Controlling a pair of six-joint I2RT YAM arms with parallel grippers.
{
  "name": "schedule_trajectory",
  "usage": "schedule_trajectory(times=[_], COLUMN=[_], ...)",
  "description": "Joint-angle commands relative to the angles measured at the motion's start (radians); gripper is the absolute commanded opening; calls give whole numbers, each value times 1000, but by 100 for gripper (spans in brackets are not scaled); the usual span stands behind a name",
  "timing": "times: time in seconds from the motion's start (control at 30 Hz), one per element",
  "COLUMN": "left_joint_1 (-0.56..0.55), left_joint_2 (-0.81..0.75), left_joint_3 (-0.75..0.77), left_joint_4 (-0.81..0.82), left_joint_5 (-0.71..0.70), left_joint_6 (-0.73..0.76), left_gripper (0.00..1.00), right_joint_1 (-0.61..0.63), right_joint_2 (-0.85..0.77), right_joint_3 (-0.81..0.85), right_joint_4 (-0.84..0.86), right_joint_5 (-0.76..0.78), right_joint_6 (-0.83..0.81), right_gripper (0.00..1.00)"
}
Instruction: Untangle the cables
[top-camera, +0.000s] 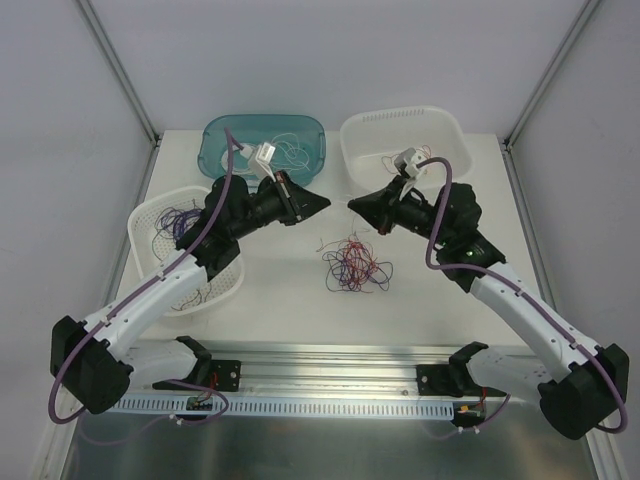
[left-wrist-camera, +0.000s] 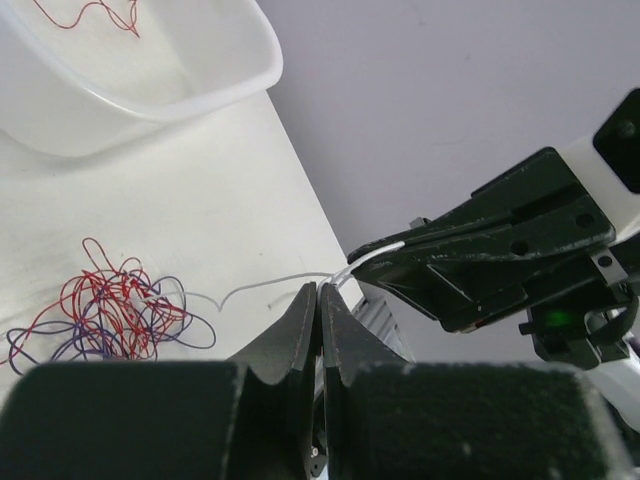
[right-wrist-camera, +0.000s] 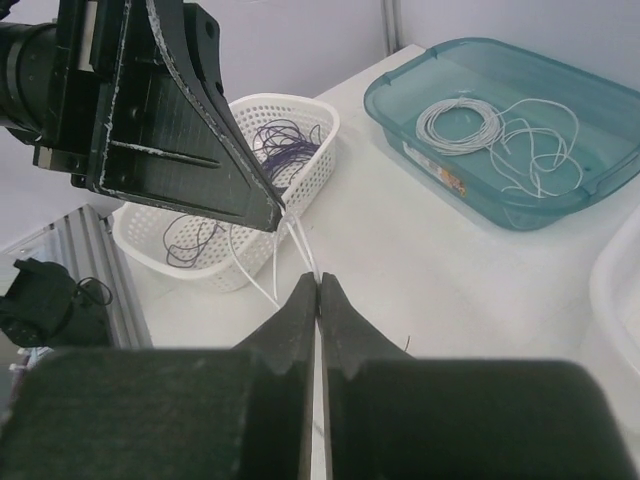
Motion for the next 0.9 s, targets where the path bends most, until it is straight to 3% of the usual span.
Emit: schedule_trajectory(times=[0.0,0.37,0.53,0.87], left_joint_1=[71,88,53,10], left_joint_2=[-66,-23,50,80], left_joint_3=[-25,-117,-153,-166], left_joint_4=[2,-13,88,24], left_joint_5=[-93,-48,27,-86], left_joint_6=[39,33,0,131], left_gripper=[0,0,0,0], right_joint_1=[-58,-135,-135,-210], right_joint_2=[-60,-126,-110,-188], right_joint_3=[-35,-92,-101,-80], right_joint_4=[14,149,208,77], right_joint_5=[15,89,125,329], right_joint_6=[74,359,470,488], right_gripper=[1,1,1,1])
